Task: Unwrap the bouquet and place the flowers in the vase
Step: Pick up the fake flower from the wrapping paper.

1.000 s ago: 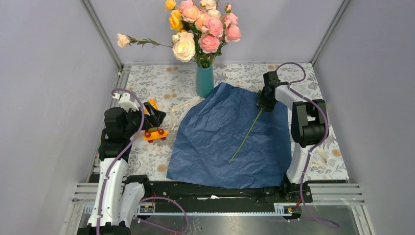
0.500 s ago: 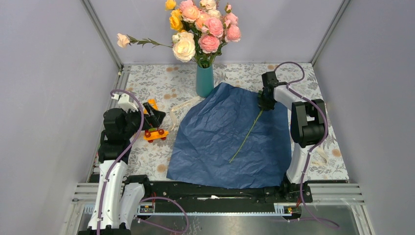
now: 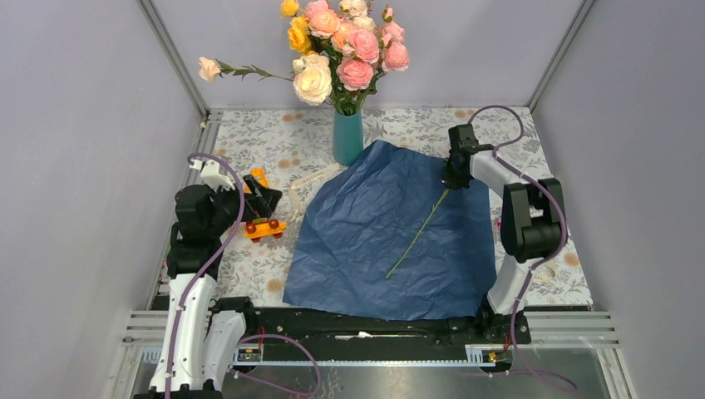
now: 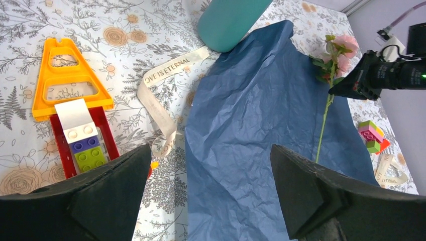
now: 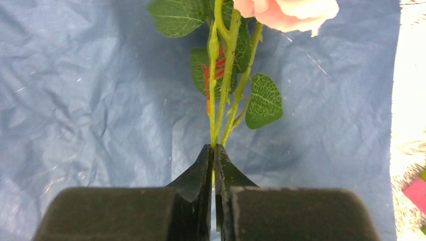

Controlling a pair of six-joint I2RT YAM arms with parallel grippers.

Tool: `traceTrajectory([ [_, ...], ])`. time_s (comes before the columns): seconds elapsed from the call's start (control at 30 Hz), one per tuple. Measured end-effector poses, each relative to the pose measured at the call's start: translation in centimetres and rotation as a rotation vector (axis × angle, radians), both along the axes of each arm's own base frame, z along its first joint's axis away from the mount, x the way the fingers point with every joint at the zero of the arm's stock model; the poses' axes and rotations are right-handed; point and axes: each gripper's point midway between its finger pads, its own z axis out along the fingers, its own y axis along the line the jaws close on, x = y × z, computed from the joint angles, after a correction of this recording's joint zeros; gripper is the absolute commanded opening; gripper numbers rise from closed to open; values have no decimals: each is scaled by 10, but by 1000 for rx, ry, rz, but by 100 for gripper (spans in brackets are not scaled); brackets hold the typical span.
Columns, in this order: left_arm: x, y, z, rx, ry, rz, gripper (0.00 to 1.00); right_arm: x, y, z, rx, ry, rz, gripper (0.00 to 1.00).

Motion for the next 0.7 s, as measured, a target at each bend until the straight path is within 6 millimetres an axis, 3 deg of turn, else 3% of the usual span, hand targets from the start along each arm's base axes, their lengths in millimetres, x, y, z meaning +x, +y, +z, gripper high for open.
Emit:
traceTrajectory([
  [0.17, 0, -2, 4, -3, -18, -13, 94, -12, 4, 39, 21, -108, 13, 0],
  [0.3, -6, -11, 6, -33, -36, -43, 94, -22, 20, 66, 58, -204, 49, 0],
  [0.5, -33, -39, -5, -147, -29, -127, 94, -49, 67, 85, 100, -285, 166, 0],
  [0.7, -59, -87, -5, -292, -20, -284, 94, -69, 114, 102, 185, -380, 246, 0],
])
